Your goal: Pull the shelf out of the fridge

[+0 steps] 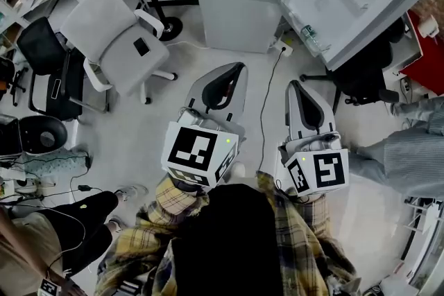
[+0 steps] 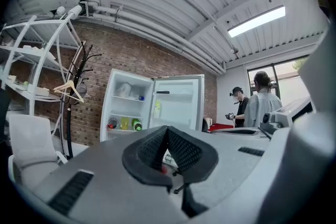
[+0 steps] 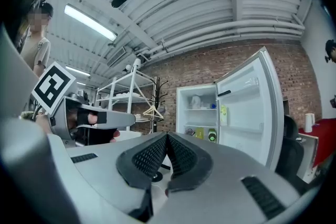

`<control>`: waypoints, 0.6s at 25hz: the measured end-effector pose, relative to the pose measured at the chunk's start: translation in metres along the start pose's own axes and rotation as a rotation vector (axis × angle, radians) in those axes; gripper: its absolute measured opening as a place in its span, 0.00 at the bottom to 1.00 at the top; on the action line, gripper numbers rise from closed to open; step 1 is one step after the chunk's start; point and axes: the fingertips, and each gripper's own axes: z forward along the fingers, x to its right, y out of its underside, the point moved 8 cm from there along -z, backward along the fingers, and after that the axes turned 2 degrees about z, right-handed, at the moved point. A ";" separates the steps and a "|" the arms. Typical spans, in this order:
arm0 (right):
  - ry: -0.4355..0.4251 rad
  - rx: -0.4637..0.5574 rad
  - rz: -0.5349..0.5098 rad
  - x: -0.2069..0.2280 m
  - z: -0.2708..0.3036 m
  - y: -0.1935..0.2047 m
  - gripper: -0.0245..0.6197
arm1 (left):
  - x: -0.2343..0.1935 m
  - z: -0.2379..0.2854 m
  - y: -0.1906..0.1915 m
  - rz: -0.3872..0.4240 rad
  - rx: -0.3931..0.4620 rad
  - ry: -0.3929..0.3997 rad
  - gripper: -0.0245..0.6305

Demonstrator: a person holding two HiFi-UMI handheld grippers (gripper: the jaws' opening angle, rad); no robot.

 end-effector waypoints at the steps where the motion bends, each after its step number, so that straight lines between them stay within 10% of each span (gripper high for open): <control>1: -0.002 0.001 0.000 0.001 -0.001 0.000 0.06 | 0.002 0.000 0.000 0.001 0.000 -0.002 0.04; 15: -0.059 -0.003 -0.001 0.031 -0.011 0.009 0.06 | 0.029 0.009 0.015 -0.007 -0.001 -0.067 0.04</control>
